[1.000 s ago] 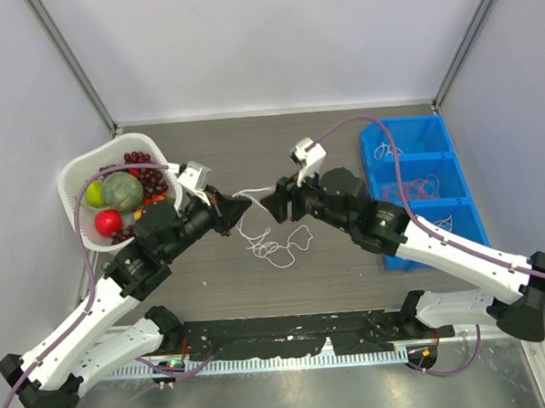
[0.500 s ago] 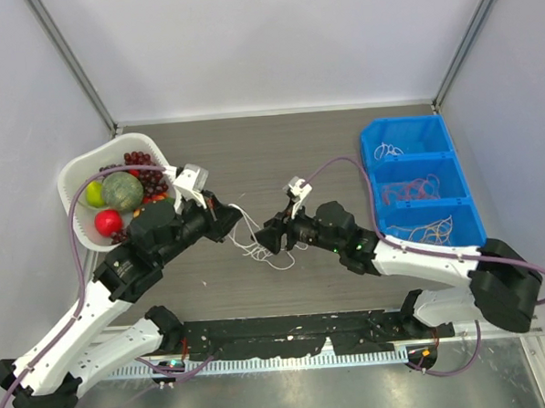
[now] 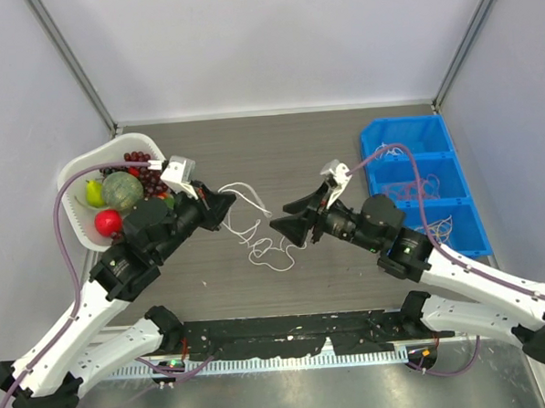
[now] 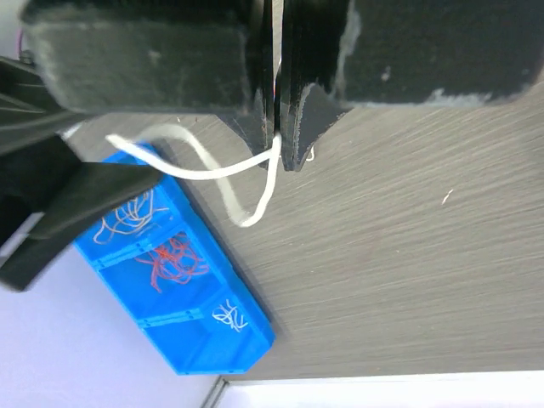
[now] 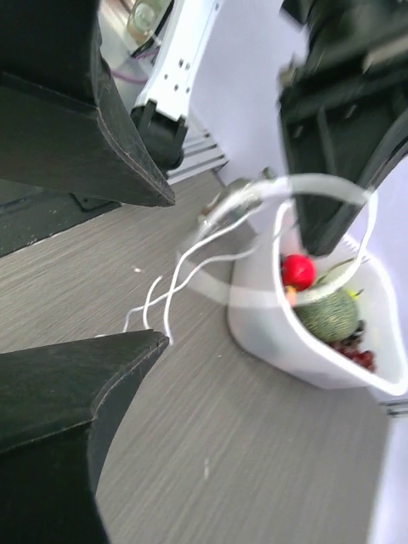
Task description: Untangle the cables
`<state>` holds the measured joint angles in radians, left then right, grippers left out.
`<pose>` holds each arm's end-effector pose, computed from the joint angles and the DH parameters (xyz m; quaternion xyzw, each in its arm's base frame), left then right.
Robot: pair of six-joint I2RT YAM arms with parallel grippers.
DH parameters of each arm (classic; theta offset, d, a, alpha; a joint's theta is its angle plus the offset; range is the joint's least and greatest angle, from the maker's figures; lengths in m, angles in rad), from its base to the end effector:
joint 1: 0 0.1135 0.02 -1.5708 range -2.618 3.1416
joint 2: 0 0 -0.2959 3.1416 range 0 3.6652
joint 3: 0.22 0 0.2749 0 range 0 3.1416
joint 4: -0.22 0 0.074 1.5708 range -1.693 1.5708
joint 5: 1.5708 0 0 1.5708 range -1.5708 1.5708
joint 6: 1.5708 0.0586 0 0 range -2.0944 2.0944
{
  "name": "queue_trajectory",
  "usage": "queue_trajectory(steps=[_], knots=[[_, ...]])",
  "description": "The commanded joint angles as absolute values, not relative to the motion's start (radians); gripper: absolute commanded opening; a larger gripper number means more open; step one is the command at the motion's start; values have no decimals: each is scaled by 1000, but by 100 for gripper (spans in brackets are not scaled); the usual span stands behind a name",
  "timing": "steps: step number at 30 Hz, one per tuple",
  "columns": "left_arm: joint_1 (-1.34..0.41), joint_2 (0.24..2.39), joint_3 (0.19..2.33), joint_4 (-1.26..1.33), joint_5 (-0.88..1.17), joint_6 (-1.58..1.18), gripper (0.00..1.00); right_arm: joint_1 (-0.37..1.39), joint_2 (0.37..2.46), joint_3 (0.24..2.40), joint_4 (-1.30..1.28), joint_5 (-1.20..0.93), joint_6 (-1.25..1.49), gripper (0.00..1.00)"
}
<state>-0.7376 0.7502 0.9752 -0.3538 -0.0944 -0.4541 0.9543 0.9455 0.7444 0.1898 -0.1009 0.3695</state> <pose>0.1391 -0.1189 0.4166 0.0752 0.7472 -0.3407 0.5657 0.1420 0.2106 0.3571 -0.2387 0.6698 0.4599 0.5319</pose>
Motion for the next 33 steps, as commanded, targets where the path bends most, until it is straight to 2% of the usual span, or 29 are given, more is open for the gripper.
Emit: queue_trajectory(steps=[1,6,11,15,18,25,33], knots=[[-732,764,937,-256,-143,-437,0,956,877,790,159,-113,431,66],[-732,778,937,-278,-140,-426,0,957,913,804,216,-65,555,66],[-732,755,971,-293,-150,-434,0,956,940,721,186,-21,401,66],[-732,756,1034,-319,-138,-465,0,956,971,542,336,-51,298,66],[-732,758,1075,-342,-133,-491,0,957,1086,445,514,-43,285,66],[-732,758,1146,-344,-98,-509,0,957,1383,434,854,-67,351,63],[-732,753,1183,-341,-78,-512,0,959,1520,486,1038,-117,420,63]])
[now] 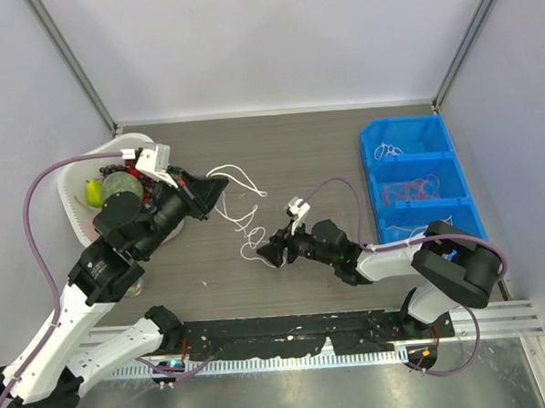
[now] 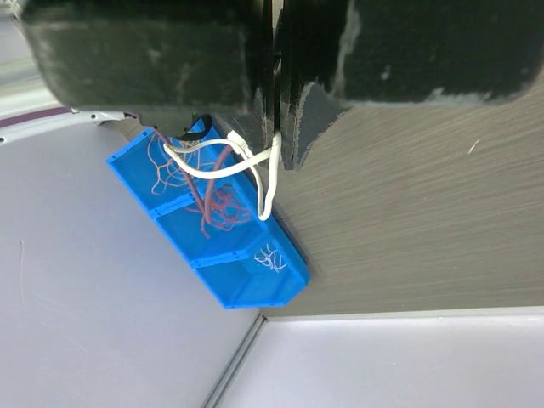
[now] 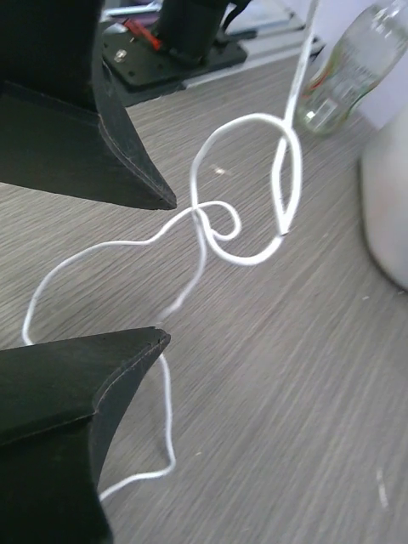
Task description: Untangle the cables
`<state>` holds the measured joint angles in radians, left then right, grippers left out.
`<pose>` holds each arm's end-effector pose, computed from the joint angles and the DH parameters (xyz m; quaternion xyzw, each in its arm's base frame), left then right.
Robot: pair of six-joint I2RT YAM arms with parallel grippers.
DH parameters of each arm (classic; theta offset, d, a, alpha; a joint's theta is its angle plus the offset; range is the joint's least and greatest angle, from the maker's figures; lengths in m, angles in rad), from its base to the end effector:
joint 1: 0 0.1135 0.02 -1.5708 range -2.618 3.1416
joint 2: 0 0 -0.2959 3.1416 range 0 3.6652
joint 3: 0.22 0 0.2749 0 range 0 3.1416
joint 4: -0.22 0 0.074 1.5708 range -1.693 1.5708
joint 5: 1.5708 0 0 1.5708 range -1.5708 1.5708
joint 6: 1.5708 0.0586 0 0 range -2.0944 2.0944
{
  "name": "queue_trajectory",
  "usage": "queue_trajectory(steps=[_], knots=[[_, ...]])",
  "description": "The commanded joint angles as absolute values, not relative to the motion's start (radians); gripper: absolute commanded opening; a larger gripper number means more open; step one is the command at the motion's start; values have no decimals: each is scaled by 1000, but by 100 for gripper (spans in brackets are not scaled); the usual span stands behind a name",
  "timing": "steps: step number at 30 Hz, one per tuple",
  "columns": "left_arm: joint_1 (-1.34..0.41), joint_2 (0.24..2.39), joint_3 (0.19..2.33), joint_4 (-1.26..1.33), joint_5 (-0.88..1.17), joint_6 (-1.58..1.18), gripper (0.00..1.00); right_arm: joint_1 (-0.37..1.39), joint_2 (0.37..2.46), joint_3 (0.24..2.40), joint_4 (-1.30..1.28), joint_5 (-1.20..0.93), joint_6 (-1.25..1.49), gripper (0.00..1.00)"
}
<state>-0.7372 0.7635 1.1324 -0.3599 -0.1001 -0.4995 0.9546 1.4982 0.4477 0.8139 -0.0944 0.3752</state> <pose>0.1277 -0.1080 0.4720 0.0481 0.7023 -0.3825 0.5985 0.1762 0.2583 0.1747 -0.2521 0.7437 0.4105 0.4635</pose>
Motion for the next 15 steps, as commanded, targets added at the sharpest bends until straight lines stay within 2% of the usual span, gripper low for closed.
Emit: queue_trajectory(steps=[1,5,9,15], knots=[[-732,752,1183,-339,-75,-514,0,959,1529,491,1049,-115,429,63],[-732,747,1195,-319,-54,-523,0,960,1574,508,1081,-98,433,61],[-732,756,1221,-308,-20,-522,0,959,1597,529,1111,-127,443,52],[-732,764,1241,-305,-5,-515,0,960,1621,563,1121,-163,488,22]])
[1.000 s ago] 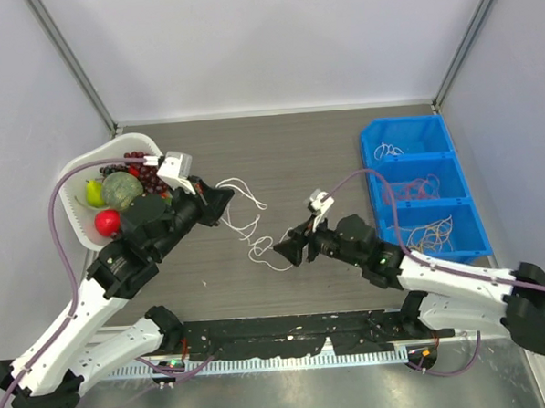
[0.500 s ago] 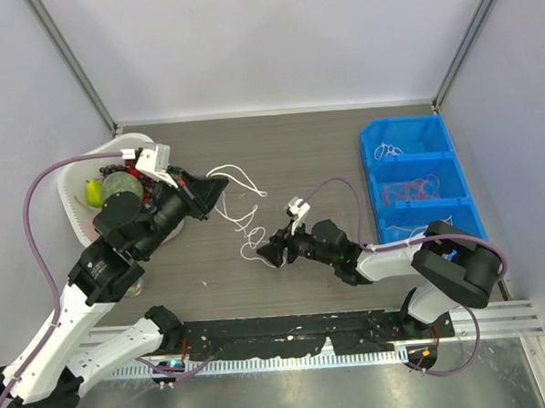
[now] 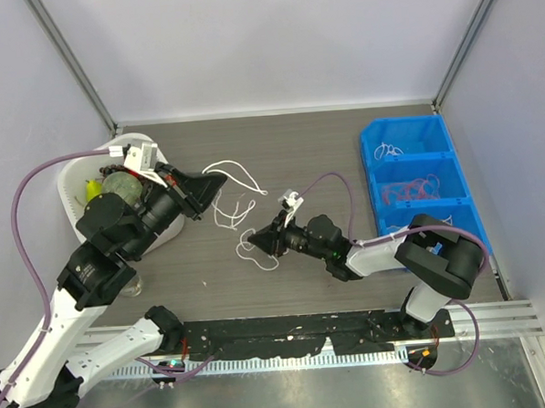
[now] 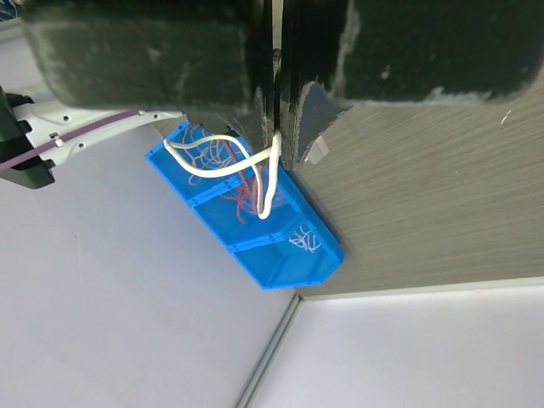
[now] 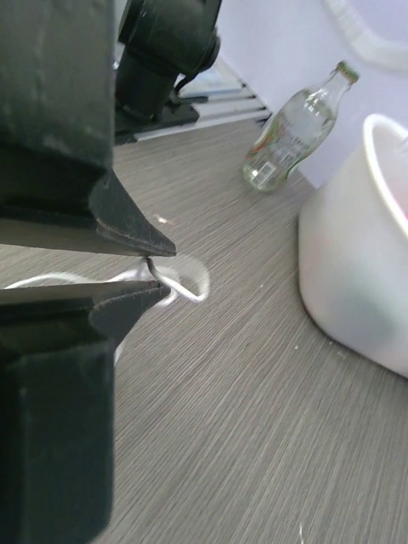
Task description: Untangle the cables
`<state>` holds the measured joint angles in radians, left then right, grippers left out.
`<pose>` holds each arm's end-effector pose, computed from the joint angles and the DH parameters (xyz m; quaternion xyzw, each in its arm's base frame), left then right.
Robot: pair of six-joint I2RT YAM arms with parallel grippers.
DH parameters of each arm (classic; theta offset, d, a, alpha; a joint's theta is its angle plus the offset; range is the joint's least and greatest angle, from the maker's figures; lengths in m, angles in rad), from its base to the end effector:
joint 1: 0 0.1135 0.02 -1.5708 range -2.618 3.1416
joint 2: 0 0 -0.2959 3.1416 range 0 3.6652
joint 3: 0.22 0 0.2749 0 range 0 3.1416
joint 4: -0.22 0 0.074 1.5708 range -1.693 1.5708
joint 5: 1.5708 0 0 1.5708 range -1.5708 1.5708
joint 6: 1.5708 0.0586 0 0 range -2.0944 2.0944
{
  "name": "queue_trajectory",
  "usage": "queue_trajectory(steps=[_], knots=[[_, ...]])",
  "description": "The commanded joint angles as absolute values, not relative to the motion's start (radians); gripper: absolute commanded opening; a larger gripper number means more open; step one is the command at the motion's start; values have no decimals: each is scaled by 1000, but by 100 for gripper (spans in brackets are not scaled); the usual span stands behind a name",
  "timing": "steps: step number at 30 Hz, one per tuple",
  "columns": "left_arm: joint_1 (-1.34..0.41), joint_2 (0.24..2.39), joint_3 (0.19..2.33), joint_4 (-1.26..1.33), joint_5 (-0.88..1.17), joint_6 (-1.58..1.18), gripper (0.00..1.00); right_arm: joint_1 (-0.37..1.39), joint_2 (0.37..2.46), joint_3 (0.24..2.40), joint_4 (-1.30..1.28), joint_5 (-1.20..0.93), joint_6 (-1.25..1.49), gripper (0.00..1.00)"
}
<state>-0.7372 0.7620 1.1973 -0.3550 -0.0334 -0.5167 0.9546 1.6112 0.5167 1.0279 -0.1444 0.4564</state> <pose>0.1168 -0.1034 0.4959 0.0624 0.6753 -0.4219 0.6017 0.1896 0.2823 0.1895 -0.2273 0.6937 0.4819 0.4846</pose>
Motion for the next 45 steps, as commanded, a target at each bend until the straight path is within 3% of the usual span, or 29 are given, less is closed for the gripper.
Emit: queue_trajectory(steps=[1,4,7,9,10,12,16,19,22,25,30,45], knots=[[-732,765,1243,-305,-5,-514,0,960,1627,557,1124,-155,489,18],[-732,764,1258,-314,-5,-500,0,959,1631,535,1118,-82,491,7],[-733,764,1288,-337,-20,-477,0,951,1612,543,954,-11,499,5],[-732,768,1301,-354,-44,-474,0,950,1567,572,762,-3,447,20],[-733,772,1307,-371,-64,-483,0,950,1545,584,683,41,425,36],[-732,793,1325,-429,-119,-512,0,950,1444,607,501,124,358,48],[-732,876,1356,-593,-242,-572,0,950,1225,635,244,219,264,56],[-732,922,1344,-663,-314,-636,0,948,1106,692,120,139,249,60],[-732,949,1315,-667,-313,-701,0,957,1087,814,52,-59,328,59],[-732,976,1307,-664,-295,-762,0,1005,1126,873,86,-115,437,57],[-732,988,1279,-638,-239,-837,0,1092,1146,867,271,-77,446,58],[-732,991,1207,-565,-118,-917,0,1094,1252,956,239,94,330,56]])
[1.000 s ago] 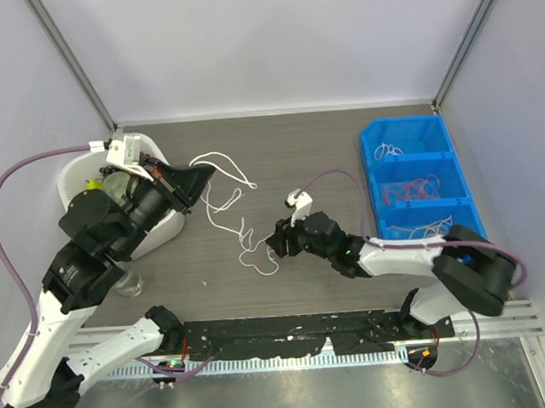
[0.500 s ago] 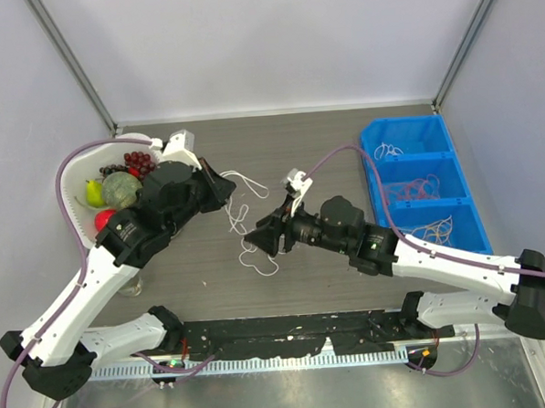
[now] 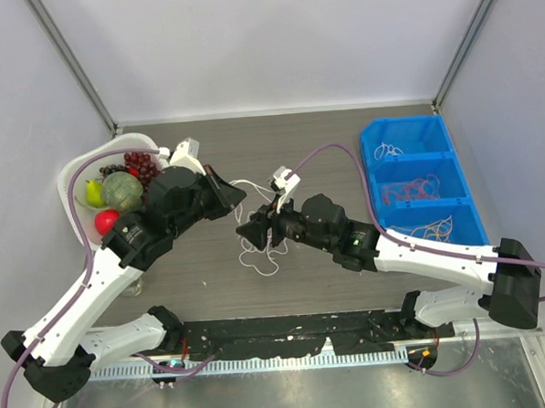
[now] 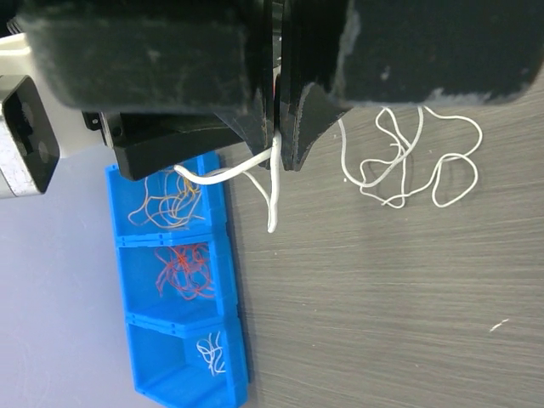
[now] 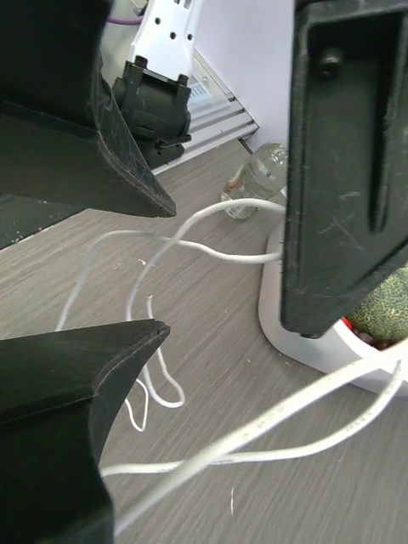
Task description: Untangle the cables
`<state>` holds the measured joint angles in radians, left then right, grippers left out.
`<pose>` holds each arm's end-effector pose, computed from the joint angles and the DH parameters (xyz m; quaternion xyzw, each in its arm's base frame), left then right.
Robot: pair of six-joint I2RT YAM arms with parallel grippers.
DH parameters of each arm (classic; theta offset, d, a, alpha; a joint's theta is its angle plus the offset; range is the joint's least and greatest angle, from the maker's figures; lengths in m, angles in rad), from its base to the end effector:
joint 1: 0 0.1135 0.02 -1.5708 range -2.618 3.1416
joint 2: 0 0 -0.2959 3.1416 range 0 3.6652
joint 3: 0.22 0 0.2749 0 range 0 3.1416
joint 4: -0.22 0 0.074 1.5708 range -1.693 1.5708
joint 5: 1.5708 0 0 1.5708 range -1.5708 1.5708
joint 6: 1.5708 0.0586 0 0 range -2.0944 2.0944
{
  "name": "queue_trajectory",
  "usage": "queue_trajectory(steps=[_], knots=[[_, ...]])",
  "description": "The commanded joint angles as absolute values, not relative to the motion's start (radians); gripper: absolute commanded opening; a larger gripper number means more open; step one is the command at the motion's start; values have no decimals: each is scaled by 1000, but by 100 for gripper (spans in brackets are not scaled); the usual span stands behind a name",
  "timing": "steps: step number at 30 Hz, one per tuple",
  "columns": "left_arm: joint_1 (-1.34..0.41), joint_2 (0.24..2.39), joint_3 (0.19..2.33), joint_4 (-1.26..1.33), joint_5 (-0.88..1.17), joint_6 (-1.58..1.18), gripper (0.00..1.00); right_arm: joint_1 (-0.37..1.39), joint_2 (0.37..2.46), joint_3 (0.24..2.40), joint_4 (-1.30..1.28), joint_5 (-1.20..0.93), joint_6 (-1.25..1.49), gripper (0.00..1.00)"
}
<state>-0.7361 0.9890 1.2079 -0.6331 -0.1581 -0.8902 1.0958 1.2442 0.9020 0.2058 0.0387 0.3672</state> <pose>0.1744 -0.1455 0.4245 -0.1073 0.8290 -0.3504 0.4225 0.1526 0.2918 0.3422 -0.2566 0.7086 0.4281 0.4988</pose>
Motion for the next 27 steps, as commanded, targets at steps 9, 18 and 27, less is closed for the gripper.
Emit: queue_trajectory(steps=[9,18,27], knots=[[-733,1008,1206,-531,-104,-922,0,1092,1292,936,295,25,370,22],[-730,927,1134,-549,-262,-833,73,1008,1170,838,310,66,432,1],[-730,738,1014,-558,-362,-716,86,553,1199,935,166,-40,607,1]])
